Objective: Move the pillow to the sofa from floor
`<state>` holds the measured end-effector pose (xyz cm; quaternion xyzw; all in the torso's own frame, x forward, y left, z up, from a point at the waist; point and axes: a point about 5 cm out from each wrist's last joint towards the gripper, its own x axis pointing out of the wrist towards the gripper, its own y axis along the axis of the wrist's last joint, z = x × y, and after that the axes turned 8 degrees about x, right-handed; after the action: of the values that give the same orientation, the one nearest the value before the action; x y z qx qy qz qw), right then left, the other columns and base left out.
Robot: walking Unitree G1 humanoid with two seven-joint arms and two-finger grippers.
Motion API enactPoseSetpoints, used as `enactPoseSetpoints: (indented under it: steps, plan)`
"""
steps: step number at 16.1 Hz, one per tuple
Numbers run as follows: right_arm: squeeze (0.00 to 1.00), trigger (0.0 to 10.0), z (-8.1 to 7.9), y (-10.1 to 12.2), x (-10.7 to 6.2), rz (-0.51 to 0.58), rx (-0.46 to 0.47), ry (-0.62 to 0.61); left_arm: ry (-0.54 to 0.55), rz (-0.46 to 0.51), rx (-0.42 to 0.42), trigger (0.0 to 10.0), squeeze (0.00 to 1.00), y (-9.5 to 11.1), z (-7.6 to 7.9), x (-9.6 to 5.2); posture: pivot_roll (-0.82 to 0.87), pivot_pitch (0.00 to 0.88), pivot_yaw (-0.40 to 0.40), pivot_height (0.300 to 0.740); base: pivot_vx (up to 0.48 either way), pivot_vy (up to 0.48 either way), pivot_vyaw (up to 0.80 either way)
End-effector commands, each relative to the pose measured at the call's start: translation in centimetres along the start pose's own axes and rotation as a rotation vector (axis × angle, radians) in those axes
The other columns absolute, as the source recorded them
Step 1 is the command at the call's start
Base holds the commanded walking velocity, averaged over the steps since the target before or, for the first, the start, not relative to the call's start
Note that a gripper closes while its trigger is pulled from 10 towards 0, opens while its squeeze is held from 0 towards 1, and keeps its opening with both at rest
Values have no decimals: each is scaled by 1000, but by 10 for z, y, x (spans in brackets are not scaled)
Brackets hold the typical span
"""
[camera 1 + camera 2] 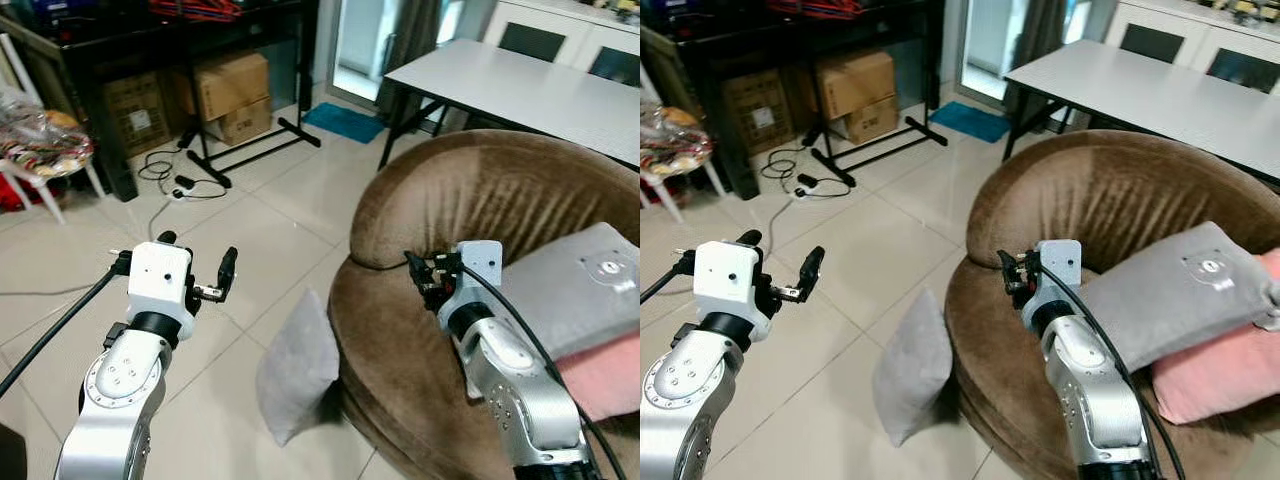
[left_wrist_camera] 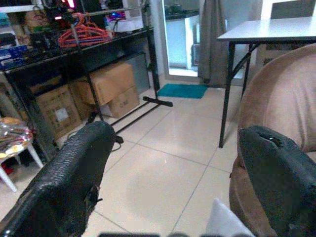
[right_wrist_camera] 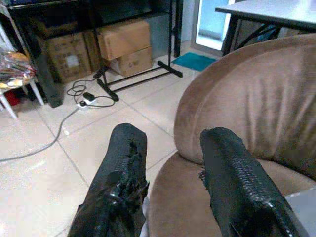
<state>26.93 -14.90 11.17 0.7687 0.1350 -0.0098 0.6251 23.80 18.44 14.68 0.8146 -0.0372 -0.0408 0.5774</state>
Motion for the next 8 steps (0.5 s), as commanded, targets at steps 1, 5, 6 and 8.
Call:
enactPoseSetpoints:
  steps: [1, 5, 6, 8]
  plan:
    - [0, 10000, -6, 7, 2, 16, -21, 24, -6, 7, -8, 10000, 0, 1, 1, 0, 17, 0, -38, 740, 322, 0, 800]
    - [0, 10000, -7, 8, 3, 22, -3, 16, -14, 13, -13, 10000, 0, 2, 1, 2, 17, 0, -36, 740, 325, 0, 600]
    - [0, 10000, -6, 9, 3, 27, 1, 9, -15, 14, -13, 10000, 0, 2, 1, 2, 18, 0, -37, 740, 330, 0, 0]
    - [0, 10000, -6, 10, 3, 31, 0, 11, -16, 16, -11, 10000, 0, 2, 0, 3, 18, 0, -37, 740, 328, 0, 0]
